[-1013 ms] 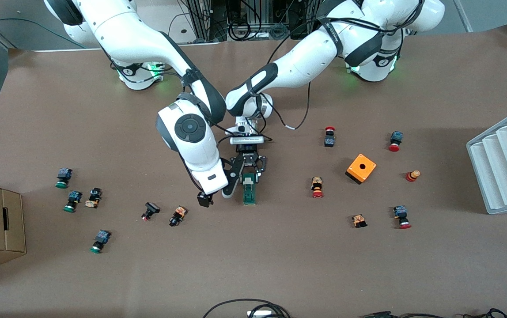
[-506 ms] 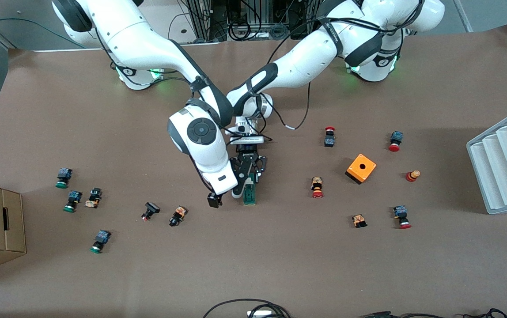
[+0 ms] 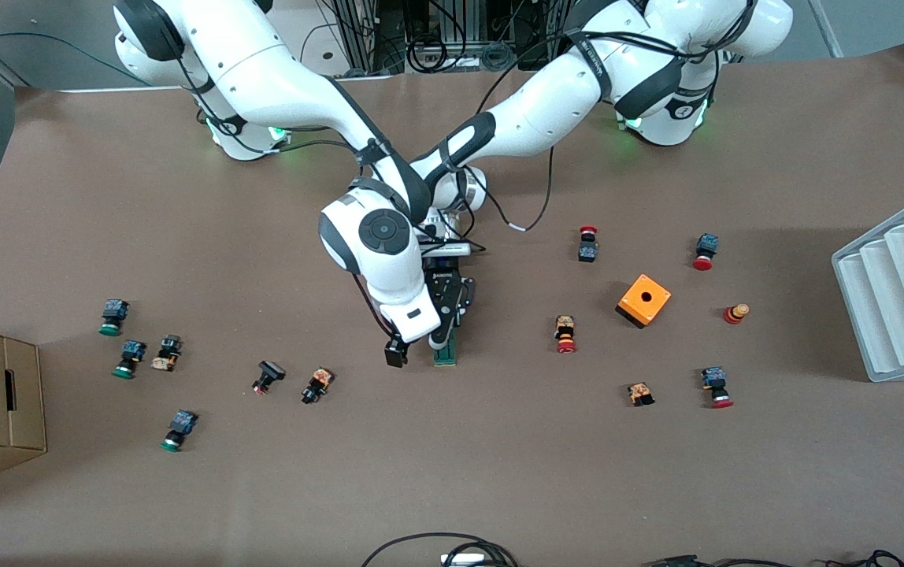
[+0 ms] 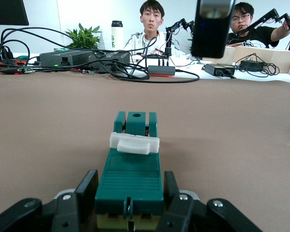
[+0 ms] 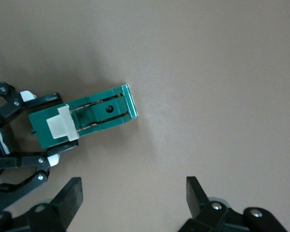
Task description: Close load switch with both arms
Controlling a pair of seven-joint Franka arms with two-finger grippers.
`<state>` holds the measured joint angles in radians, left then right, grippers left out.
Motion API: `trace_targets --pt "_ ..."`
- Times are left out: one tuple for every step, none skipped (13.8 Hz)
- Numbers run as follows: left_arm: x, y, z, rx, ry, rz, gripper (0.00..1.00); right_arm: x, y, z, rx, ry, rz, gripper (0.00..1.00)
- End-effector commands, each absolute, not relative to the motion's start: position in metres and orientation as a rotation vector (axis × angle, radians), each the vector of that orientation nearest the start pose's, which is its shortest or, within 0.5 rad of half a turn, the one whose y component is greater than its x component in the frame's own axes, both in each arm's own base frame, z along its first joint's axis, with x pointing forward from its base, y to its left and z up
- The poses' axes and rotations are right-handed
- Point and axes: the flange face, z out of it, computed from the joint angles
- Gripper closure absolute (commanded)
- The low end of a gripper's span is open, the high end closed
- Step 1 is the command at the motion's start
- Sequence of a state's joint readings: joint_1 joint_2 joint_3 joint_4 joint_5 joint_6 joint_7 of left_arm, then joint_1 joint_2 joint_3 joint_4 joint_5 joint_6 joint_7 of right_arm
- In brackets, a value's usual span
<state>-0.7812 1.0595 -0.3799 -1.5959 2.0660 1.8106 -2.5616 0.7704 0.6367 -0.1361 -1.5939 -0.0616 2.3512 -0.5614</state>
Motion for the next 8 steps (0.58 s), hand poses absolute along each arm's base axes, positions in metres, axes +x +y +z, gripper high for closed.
trace_targets --pt "0.353 -0.561 0.036 -2.494 -0.090 -1.940 0.38 0.562 0.442 0.263 -2.652 -1.923 -0.228 0.04" --pt "0.352 -0.560 0.035 -2.494 -0.089 -1.939 0.38 0.563 0.443 0.259 -2.651 -1.922 -0.233 0.04" --pt "0.353 -0.561 0.036 -2.494 -0.090 -1.940 0.38 0.562 0.444 0.257 -2.648 -1.924 -0.241 0.04" --pt "0.353 -0.561 0.036 -2.494 -0.090 -1.940 0.38 0.558 0.449 0.254 -2.647 -1.924 -0.238 0.04" --pt "0.353 -0.560 0.036 -2.493 -0.092 -1.940 0.38 0.554 0.454 0.251 -2.652 -1.917 -0.233 0.04" --pt "0.352 -0.560 0.035 -2.494 -0.089 -1.939 0.38 0.551 0.457 0.246 -2.659 -1.908 -0.234 0.05" --pt "0.353 -0.561 0.036 -2.494 -0.090 -1.940 0.38 0.546 0.462 0.243 -2.668 -1.896 -0.230 0.05" --pt "0.353 -0.560 0.035 -2.492 -0.090 -1.941 0.38 0.546 0.463 0.240 -2.674 -1.888 -0.228 0.05"
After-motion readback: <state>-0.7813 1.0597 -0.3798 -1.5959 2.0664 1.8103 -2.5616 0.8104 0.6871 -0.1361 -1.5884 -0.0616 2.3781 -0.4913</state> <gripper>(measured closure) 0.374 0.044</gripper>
